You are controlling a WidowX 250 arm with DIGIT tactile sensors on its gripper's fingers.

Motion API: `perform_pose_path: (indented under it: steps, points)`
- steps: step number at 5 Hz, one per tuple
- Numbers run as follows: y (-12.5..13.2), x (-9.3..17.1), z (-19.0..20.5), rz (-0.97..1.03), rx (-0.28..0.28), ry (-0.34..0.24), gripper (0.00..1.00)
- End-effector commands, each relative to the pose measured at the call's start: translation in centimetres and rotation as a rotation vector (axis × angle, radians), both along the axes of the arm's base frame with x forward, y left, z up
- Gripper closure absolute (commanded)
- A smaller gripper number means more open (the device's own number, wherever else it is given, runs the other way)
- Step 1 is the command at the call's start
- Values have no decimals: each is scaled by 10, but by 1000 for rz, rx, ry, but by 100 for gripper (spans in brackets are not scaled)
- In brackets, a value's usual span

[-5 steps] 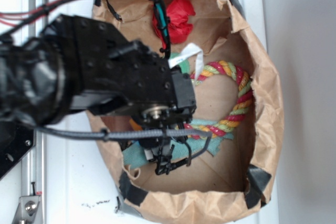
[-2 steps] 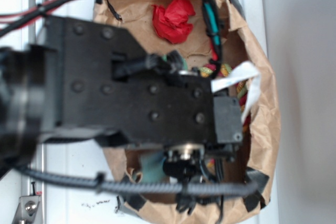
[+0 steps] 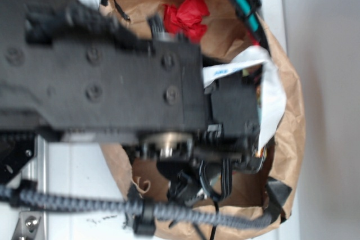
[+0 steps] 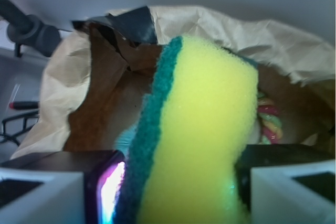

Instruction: Grab the green sponge.

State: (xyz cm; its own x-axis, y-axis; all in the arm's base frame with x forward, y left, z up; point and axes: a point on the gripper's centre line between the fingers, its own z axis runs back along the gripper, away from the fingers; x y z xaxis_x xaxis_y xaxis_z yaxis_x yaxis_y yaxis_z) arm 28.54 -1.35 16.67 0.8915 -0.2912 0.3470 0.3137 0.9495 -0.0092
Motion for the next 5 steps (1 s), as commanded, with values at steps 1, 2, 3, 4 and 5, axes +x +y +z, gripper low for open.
perform_pose_path:
  steps: [1, 2, 3, 4, 5]
  points:
    - [39, -18, 45, 179, 197, 20, 100]
    - [39, -30, 48, 231, 271, 67, 100]
    - [39, -41, 42, 247, 328, 107, 100]
    - [37, -40, 43, 260, 340, 67, 100]
    - [36, -35, 39, 279, 345, 28, 100]
